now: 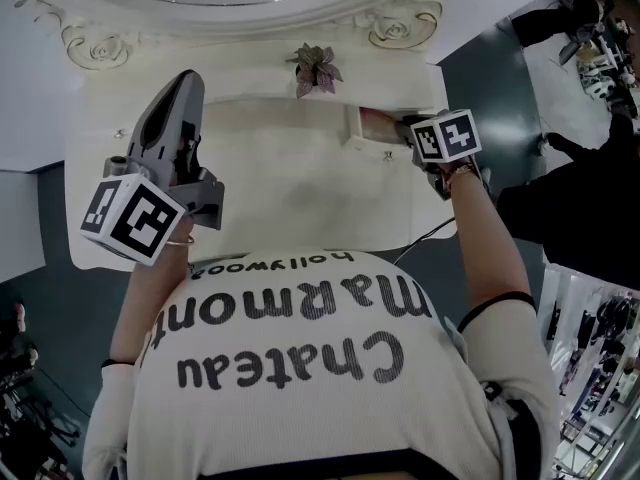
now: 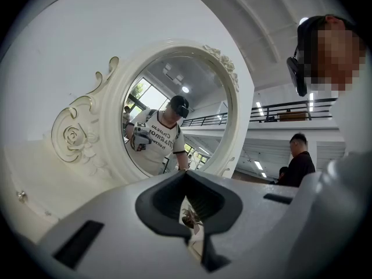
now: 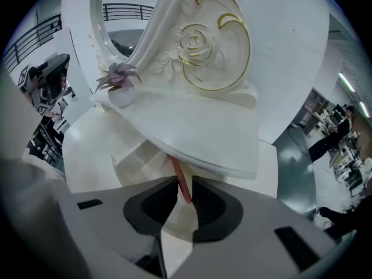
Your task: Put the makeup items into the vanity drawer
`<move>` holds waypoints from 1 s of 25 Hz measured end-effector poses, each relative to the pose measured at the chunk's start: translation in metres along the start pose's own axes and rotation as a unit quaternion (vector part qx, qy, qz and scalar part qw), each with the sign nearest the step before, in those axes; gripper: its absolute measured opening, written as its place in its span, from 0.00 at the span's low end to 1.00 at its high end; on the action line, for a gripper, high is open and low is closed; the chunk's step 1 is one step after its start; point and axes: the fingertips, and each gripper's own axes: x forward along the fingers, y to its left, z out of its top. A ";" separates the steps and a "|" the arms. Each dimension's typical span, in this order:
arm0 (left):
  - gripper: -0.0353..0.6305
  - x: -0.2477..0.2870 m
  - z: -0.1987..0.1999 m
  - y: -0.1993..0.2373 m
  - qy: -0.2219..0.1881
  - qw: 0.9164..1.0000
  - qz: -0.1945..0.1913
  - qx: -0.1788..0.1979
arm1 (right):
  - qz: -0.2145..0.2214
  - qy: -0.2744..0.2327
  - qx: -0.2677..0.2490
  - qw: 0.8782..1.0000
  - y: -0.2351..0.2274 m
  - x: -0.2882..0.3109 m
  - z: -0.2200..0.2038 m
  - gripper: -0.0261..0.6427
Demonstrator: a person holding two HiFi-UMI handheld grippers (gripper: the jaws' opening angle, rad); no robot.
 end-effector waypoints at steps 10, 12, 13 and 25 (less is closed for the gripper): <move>0.06 -0.004 -0.001 0.000 0.003 1.000 -0.001 -0.002 | 0.002 -0.012 0.029 1.000 -0.001 -0.002 0.000 0.18; 0.06 -0.005 -0.001 0.000 0.003 1.000 0.000 -0.001 | 0.011 -0.022 0.043 0.999 0.001 -0.003 0.002 0.18; 0.06 -0.006 -0.001 0.000 0.003 1.000 0.000 0.000 | 0.016 -0.028 0.052 0.998 0.001 -0.003 0.003 0.18; 0.06 -0.003 -0.006 -0.004 0.020 1.000 -0.017 0.000 | 0.019 -0.103 0.166 0.981 0.008 -0.027 0.018 0.17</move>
